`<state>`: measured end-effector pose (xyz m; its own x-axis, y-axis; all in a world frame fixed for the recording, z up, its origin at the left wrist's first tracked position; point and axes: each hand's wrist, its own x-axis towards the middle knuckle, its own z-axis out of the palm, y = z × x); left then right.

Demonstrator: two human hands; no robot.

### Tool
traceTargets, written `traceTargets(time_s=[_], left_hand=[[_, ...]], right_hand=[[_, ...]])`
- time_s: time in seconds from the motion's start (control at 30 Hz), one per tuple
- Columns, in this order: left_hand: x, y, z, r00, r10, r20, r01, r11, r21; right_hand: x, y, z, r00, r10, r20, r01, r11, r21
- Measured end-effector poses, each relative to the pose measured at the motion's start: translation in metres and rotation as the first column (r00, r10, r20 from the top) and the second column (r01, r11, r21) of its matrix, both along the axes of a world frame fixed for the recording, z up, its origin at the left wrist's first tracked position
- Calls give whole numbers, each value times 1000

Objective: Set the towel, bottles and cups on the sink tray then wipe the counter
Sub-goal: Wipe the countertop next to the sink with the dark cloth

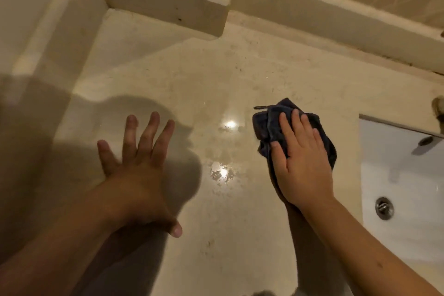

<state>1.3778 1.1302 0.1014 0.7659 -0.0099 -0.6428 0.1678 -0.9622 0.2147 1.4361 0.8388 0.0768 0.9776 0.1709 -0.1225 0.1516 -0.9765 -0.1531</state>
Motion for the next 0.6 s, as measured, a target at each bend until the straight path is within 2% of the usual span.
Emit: traceTargets(time_s=[0.17, 0.27, 0.37, 0.47, 0.6], left_hand=[[2, 1, 2, 1000, 7, -10, -8, 999, -33], [2, 3, 1, 1000, -2, -18, 1, 998, -71], [1, 3, -2, 1000, -16, -21, 15, 999, -34], [0, 3, -4, 999, -24, -28, 24, 1000, 1], [4, 3, -2, 999, -32, -33, 30, 998, -63]], right_hand=[[-60, -60, 4, 978, -203, -51, 203, 979, -16], [-88, -54, 6, 962, -261, -76, 259, 965, -31], [-100, -25, 6, 959, -273, -80, 272, 962, -24], [-100, 19, 4, 991, -115, -62, 115, 993, -5], [-78, 84, 0, 985, 170, -43, -170, 985, 9]])
